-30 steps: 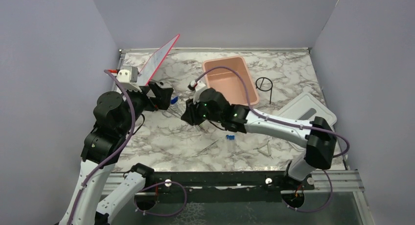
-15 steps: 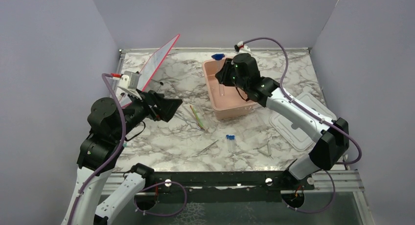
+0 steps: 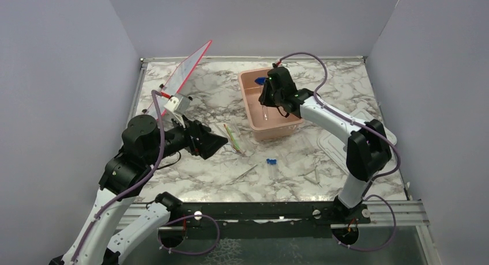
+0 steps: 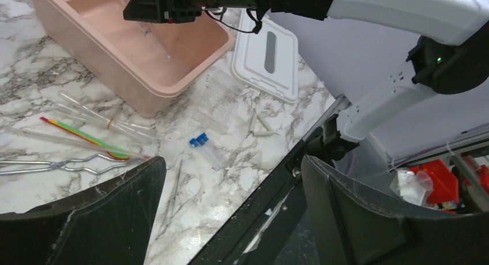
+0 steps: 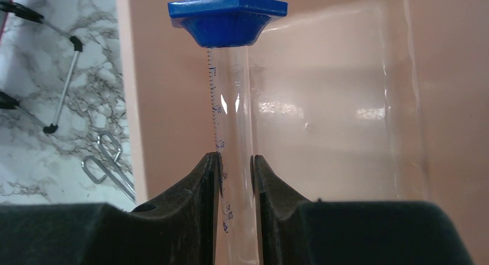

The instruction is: Organize the chemistry lab equipment

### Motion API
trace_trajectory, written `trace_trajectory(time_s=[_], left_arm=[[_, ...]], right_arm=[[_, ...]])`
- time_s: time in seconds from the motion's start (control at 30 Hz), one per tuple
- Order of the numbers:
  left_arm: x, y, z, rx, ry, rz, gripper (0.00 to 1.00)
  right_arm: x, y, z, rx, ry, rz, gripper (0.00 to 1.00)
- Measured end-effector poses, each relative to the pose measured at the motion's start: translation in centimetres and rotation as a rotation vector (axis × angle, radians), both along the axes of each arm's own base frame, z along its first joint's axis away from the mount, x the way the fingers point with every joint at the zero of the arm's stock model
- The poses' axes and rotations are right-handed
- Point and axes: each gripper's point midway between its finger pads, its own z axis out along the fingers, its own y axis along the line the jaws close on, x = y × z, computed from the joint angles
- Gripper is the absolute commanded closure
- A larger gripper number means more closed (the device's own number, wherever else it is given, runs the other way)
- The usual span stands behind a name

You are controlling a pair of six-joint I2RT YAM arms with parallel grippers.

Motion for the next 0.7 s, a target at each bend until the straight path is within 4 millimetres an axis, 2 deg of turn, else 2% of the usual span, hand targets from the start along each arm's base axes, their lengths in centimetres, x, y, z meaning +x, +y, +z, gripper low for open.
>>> trace_trajectory(time_s=[0.33,0.43,0.7], left_arm=[[2.3,-0.6,-1.0,0.081,-0.072,-0.007,0.16],[3.9,-1.1,-2.3,0.095,-0.051,0.016,0.16],[8.9,-2.4,-6.6,0.163,0.063,0.109,0.22]], right_arm=[[0.6,1.5,-6.4,-0.053,0.130,0.072,0.75],[0.3,1.4,-7.8,-0.069,0.155,0.084,0.74],[0.2,1.9,-9.5,-0.076,0.165,0.121,0.68]])
